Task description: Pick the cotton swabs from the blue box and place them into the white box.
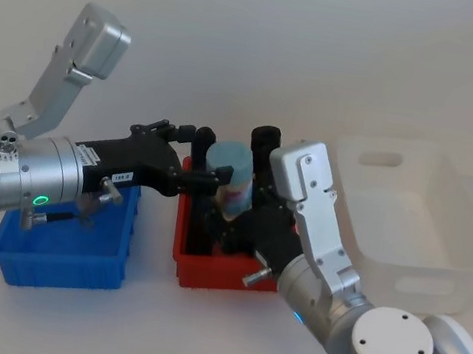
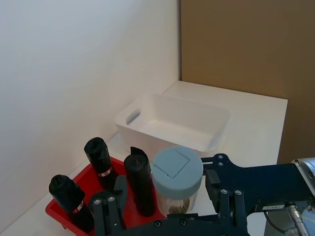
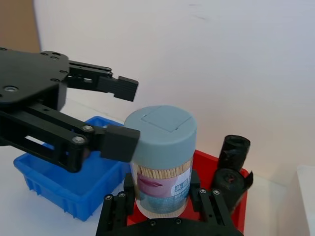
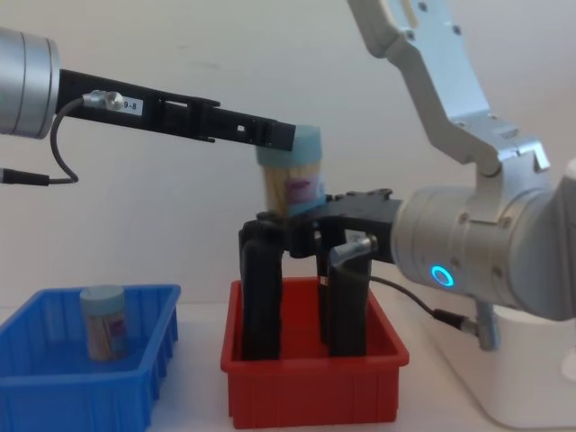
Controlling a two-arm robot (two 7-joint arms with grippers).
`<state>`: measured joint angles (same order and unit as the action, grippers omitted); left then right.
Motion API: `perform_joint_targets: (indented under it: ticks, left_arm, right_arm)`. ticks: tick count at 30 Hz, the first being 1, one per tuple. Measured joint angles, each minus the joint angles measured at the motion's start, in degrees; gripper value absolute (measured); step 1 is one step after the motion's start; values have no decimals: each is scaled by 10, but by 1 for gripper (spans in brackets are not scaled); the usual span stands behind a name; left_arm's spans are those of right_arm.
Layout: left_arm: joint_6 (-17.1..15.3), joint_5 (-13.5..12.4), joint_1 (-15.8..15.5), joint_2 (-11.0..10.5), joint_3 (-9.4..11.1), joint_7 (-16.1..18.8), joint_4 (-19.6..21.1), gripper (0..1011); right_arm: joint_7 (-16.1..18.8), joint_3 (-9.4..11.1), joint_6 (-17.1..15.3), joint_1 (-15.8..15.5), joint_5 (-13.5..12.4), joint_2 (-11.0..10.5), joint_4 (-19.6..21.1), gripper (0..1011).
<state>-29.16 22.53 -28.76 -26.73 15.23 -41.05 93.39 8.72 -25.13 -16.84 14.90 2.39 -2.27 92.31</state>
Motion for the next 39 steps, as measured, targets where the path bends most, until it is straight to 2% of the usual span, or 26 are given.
perform_joint_targets:
  ticks: [12, 20, 27, 34, 39]
  left_arm:
    - [0, 0, 0, 0, 0, 0, 0, 1000]
    - [0, 0, 0, 0, 0, 0, 0, 1000]
    - [0, 0, 0, 0, 0, 0, 0, 999]
    - [0, 0, 0, 0, 0, 0, 0, 1000]
    - [0, 0, 0, 0, 0, 0, 0, 999]
  right_arm:
    - [-43, 15, -7, -33, -25, -23, 39, 628]
    - [-79, 33, -8, -67, -51, -52, 80, 628]
    - [-110, 52, -4, -88, -71, -74, 99, 628]
    - [-129, 72, 4, -96, -86, -92, 96, 628]
    - [-135, 88, 14, -88, -94, -99, 72, 629]
